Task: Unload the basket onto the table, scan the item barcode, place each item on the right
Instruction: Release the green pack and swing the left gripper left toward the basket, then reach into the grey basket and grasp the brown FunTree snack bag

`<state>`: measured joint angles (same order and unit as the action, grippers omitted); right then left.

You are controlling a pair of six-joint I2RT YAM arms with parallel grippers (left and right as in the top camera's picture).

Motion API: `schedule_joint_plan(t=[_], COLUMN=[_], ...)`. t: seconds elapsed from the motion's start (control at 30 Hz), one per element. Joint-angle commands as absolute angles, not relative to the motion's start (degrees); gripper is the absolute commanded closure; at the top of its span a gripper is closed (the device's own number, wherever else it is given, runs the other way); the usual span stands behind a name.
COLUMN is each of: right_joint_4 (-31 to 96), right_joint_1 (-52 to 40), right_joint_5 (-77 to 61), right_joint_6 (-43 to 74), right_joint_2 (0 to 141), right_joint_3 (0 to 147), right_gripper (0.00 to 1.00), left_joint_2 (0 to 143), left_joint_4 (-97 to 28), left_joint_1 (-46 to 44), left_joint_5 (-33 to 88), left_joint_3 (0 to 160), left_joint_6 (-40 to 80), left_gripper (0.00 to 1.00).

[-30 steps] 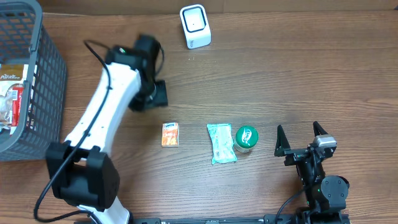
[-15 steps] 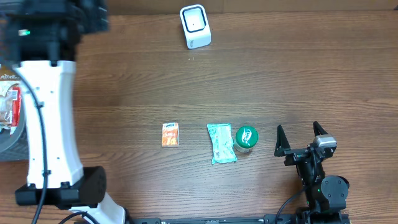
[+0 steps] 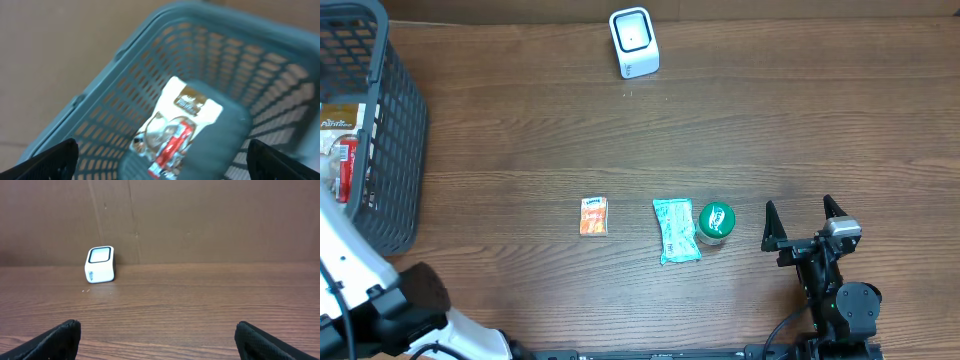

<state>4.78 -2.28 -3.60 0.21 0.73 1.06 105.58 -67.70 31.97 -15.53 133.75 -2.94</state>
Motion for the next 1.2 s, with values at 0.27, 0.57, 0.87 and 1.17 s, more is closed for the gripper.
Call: schedule_joint_plan(t=[0.27,0.57,0.87,1.17], right_joint_4=[4.62,4.60,4.62,4.60], right_joint_1=[-2.17,-2.17,-2.17,-2.17], right_joint_5=[-3.11,-3.11,-3.11,-3.11], right_joint_6=[-0.01,-0.03,-0.03,-0.01], right_joint_2=[0.16,0.16,0.16,0.16], right_joint_3=[0.45,0.45,0.45,0.45], right_gripper=[0.00,0.00,0.00,0.00], left_joint_2=[118.50,129.75,136.09,139.41], left_joint_4=[-73.45,-75.77,-74.91,-72.66], left_joint_1=[38.28,38.30,38.35,38.35], left_joint_5=[-8.75,-9.58,-12.69,-14.04], left_joint_3=[133.12,133.12,133.10,133.10], left_joint_6=[-6.35,-6.44,-6.48,-7.79], left_gripper=[0.07,0.08,0.08,0.07])
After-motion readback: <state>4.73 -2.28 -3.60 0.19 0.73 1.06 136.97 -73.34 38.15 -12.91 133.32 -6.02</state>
